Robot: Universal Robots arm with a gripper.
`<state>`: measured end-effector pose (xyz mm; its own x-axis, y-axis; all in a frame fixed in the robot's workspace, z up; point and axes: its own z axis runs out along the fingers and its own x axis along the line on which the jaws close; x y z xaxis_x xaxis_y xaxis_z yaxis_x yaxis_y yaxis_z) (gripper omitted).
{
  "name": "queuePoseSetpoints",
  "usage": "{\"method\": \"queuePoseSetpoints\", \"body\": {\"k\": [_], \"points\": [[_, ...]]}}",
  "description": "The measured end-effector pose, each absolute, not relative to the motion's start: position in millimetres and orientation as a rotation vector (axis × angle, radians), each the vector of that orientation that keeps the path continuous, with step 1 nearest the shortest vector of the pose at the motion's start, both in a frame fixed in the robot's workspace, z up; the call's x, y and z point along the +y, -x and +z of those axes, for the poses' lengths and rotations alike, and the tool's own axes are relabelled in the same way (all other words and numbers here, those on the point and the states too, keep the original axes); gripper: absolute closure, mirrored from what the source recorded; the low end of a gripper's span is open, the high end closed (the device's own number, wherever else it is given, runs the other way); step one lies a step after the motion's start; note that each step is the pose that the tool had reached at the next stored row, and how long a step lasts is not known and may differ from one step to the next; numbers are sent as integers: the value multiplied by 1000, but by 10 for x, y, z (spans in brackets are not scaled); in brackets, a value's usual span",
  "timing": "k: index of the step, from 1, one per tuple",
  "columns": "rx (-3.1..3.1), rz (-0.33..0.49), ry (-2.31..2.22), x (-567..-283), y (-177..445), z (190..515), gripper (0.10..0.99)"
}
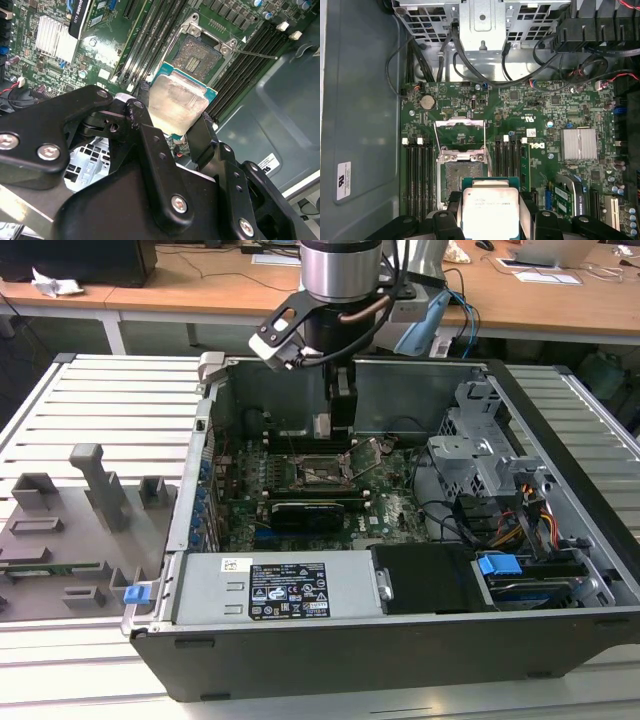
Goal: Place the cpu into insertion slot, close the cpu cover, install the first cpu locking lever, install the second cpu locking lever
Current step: 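Place the cpu into insertion slot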
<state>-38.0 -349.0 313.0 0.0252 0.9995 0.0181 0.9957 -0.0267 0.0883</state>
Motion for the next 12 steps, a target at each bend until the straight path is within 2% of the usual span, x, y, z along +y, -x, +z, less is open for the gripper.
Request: {"method": "queuePoseSetpoints", "body": {"k": [12], "points": [[2155,115,-2212,-3490,380,3099,545]]}}
